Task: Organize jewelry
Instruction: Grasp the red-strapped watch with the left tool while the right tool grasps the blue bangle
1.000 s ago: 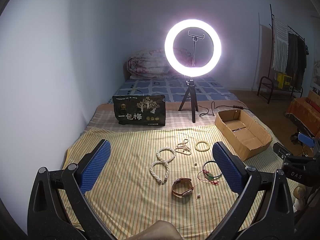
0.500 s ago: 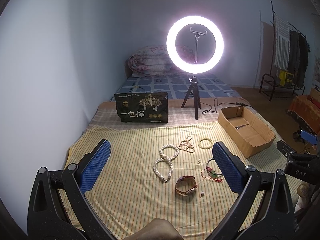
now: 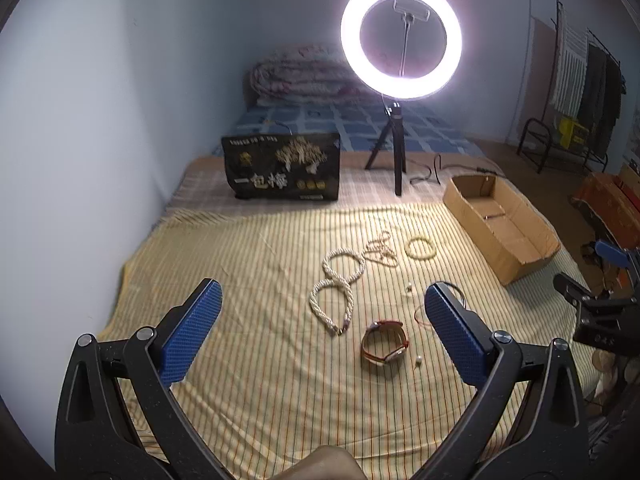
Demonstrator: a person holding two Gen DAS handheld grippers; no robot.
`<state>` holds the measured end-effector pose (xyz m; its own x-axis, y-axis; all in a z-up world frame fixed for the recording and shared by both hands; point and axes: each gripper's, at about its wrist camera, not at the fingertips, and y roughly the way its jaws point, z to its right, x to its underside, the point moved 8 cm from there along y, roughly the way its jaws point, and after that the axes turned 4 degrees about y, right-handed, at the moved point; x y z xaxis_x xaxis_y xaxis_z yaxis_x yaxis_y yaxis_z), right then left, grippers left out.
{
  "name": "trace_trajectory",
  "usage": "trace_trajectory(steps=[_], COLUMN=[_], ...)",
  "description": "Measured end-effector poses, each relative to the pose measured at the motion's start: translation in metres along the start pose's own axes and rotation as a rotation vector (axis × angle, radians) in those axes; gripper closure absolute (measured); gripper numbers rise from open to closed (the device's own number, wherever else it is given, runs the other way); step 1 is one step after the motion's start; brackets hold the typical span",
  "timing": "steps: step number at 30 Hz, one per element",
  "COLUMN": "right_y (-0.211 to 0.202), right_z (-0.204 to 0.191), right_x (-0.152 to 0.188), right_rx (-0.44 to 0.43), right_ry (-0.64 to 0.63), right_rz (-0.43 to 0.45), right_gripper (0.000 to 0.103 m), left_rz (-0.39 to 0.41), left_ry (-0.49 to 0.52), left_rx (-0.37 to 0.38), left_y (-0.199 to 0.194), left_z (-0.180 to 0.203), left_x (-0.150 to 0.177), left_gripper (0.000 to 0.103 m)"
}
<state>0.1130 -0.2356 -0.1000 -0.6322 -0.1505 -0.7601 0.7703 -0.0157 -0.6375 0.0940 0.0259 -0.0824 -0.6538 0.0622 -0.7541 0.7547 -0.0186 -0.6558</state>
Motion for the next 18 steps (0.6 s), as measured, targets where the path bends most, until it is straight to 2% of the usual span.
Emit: trace_trajectory(steps=[5,8,12,18], right_y=[0.024,0.041,0.063,0.098], right_z=[-0.008,-0.023,-0.034,-0.038], right_x=[0.0,0.004,0.012,0.021], right_rx=[-0.028,-0.084,-0.161,-0.219], right_ry=[-0.051,-0.093,-0.081,-0.017], right_rz=[-0.063,-0.119,-0.209,-0.334], right_gripper=[0.005,0.008,0.023,0.043], left_rz=[-0.094,-0.142,-0.212,-0.342], left_ry=[0.013,0.016,-0.003,-0.043], left_rx=[0.03,0.051,0.109,0.179], left_y=[0.027,0.041,0.058,0.087], left_z=[0.006,0.01,0.015,0.023], left_x=[0.009,0.015,0.025,0.046], left_gripper=[0.021,0.028,0.037,0.055])
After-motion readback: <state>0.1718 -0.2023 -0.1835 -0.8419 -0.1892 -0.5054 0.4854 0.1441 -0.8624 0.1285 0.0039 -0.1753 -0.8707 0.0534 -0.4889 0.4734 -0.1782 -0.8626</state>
